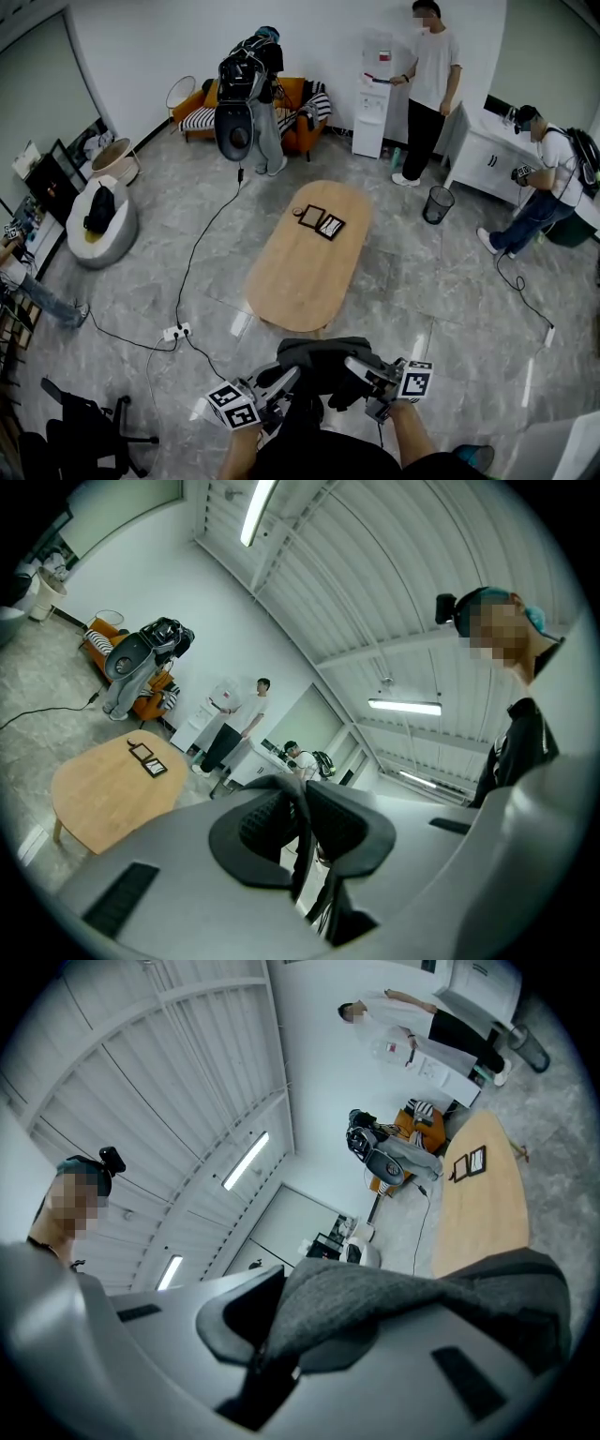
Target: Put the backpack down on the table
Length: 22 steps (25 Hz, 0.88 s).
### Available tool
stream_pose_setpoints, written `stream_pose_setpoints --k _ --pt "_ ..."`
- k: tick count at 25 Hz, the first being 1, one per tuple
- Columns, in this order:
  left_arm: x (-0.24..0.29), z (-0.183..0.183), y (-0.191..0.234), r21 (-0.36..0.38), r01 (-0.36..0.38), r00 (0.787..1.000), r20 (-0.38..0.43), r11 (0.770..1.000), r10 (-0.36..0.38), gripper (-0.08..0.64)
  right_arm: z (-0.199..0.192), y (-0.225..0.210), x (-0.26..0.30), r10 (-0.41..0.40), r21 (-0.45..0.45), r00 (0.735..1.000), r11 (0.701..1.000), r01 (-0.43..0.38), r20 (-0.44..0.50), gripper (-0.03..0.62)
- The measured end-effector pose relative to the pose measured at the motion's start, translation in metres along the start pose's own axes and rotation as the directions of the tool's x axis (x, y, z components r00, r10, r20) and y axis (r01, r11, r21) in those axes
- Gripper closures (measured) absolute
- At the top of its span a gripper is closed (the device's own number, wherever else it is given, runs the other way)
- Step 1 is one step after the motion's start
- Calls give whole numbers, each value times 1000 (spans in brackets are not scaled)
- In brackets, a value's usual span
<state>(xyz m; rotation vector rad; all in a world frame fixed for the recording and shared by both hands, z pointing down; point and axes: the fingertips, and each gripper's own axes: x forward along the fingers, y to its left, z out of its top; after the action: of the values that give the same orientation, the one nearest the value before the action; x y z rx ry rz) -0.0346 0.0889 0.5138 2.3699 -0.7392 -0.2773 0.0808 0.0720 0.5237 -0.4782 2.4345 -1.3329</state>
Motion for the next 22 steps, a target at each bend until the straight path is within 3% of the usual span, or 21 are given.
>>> stream_pose_setpoints --k 22 --pt "35 82 86 22 44 999 -8 999 -43 502 76 -41 89 -29 -15 999 999 30 31 545"
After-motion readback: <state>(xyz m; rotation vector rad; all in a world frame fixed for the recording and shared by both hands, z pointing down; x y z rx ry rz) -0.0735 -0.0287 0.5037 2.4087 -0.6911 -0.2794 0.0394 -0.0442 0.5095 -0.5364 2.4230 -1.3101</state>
